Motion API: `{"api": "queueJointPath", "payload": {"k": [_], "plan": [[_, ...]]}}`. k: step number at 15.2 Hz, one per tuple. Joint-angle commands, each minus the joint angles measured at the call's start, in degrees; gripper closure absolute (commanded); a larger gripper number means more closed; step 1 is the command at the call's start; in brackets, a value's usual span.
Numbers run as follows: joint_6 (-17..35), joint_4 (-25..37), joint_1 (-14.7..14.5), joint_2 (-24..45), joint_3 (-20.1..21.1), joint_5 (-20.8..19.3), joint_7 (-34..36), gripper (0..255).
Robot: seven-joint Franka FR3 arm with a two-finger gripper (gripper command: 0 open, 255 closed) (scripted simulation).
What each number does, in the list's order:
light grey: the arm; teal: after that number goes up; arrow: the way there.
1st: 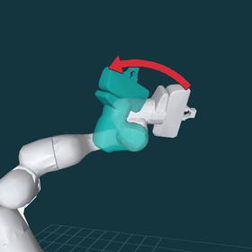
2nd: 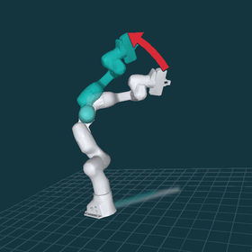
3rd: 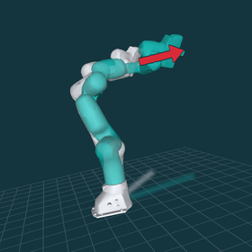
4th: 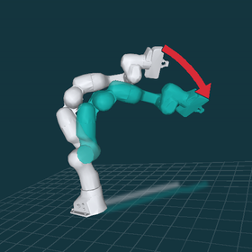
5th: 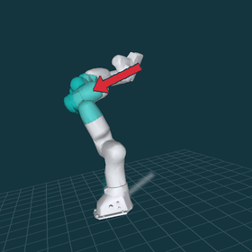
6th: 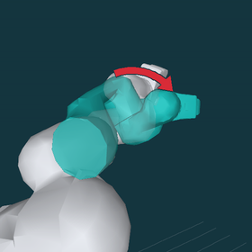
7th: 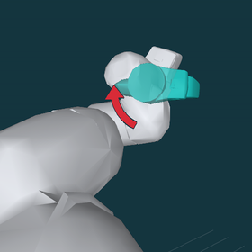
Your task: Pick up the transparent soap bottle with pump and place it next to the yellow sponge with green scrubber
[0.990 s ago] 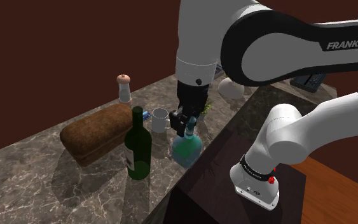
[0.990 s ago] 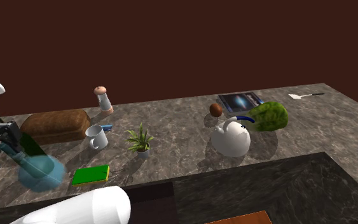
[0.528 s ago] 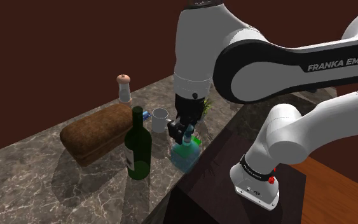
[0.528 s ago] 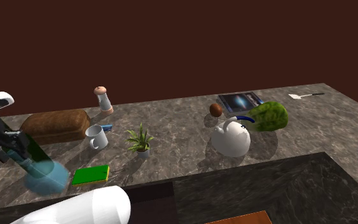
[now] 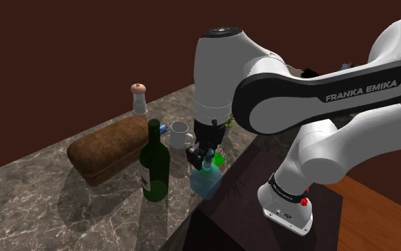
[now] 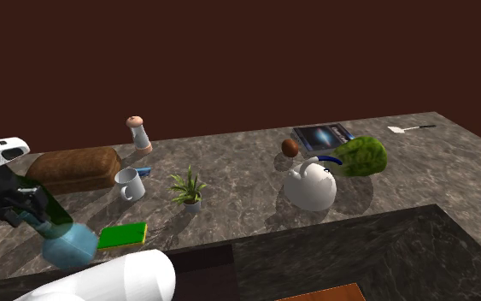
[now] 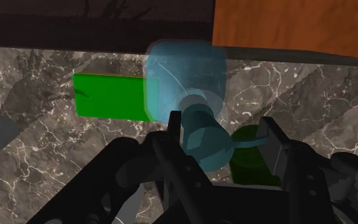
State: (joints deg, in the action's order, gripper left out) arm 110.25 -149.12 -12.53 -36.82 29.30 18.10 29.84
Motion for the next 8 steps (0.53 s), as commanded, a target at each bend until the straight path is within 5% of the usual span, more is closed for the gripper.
{"api": "queueJointPath", "payload": {"k": [1,6,7,8], "plan": [[0.4,-0.3,0.0,0.1,0.1,0.0,0.0,255],[0.4,-0.3,0.0,0.1,0.1,0.1,0.0,255],[0.4,-0.4,0.0,0.1,0.1,0.1,0.0,0],[0.4,-0.4,0.0,0.1,0.1,0.1,0.0,0]]}}
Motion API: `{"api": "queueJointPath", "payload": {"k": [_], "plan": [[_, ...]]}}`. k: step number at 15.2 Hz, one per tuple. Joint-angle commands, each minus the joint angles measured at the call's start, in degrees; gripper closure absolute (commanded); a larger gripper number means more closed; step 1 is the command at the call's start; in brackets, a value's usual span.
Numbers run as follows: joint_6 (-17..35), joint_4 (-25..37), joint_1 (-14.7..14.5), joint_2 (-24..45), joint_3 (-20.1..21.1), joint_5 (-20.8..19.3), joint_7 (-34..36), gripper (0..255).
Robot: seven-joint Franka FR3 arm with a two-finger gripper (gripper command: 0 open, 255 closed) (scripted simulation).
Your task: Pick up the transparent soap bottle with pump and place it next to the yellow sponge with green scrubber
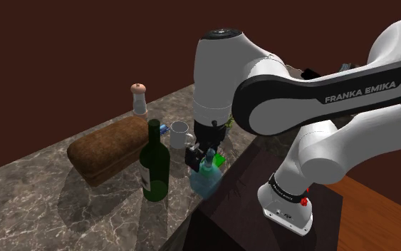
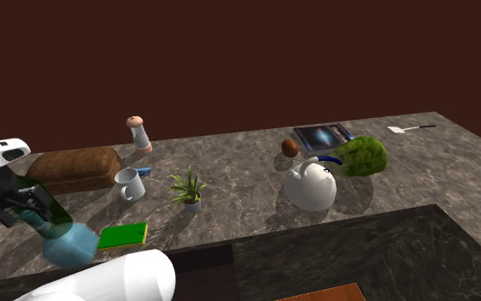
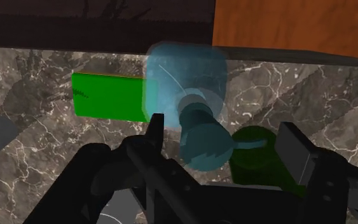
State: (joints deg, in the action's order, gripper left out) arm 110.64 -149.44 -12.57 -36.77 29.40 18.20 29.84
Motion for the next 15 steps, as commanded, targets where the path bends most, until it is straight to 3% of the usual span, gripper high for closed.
{"api": "queueJointPath", "payload": {"k": [1,4,8,15], "plan": [[0.0,-0.1,0.0,0.0,0.0,0.0,0.0,0],[0.0,0.0,0.0,0.1,0.0,0.0,0.0,0],[-7.6,6.4,0.6,-1.1,-2.0,-1.6,0.2,0],[-7.6,6.4,0.6,-1.1,-2.0,-1.6,0.2,0]]}}
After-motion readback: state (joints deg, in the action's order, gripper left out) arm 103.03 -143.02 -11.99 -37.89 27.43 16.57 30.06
